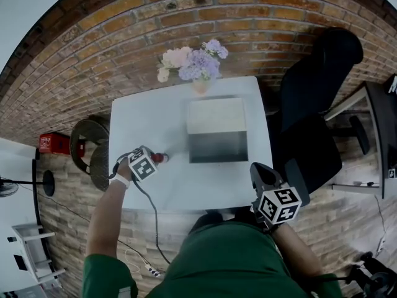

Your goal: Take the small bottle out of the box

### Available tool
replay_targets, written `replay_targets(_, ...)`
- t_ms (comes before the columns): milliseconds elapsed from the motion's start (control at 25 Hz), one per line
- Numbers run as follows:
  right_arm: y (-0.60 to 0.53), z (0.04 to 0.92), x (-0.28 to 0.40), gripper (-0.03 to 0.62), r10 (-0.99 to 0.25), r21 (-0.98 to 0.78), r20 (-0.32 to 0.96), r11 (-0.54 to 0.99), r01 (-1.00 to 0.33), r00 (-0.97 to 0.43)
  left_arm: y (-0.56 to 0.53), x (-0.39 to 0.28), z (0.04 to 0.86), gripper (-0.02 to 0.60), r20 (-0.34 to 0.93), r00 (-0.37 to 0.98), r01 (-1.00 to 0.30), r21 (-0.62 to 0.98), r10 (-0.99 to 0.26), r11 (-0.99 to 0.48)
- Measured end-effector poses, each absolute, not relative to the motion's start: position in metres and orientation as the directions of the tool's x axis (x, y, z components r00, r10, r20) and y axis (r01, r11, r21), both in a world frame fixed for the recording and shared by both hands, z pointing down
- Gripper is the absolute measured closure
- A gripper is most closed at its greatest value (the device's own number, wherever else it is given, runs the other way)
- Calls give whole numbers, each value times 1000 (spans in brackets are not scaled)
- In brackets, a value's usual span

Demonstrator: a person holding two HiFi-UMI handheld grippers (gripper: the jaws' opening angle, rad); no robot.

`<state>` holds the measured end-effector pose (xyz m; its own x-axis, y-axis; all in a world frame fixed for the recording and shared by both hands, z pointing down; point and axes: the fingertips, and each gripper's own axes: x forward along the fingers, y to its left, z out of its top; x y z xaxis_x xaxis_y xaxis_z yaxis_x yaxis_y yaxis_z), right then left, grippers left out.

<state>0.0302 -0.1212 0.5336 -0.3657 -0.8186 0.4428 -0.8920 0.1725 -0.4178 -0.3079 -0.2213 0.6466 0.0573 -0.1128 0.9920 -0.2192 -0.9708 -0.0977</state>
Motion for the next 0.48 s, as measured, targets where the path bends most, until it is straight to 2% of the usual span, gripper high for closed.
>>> replay_targets(360, -125, 534, 28, 591, -814, -406, 454, 174, -897, -363, -229, -301, 650, 437, 988, 86, -265, -100, -127, -959)
replay_targets(400, -126, 533, 26, 591, -813, -405, 453, 178, -897, -366, -229, -301, 650, 421, 987, 96, -272, -98, -129, -957)
replay_targets(480, -128, 533, 24, 591, -811, -404, 452, 184, -896, -371, -228, -301, 650, 314, 984, 116, -288, -94, -132, -953)
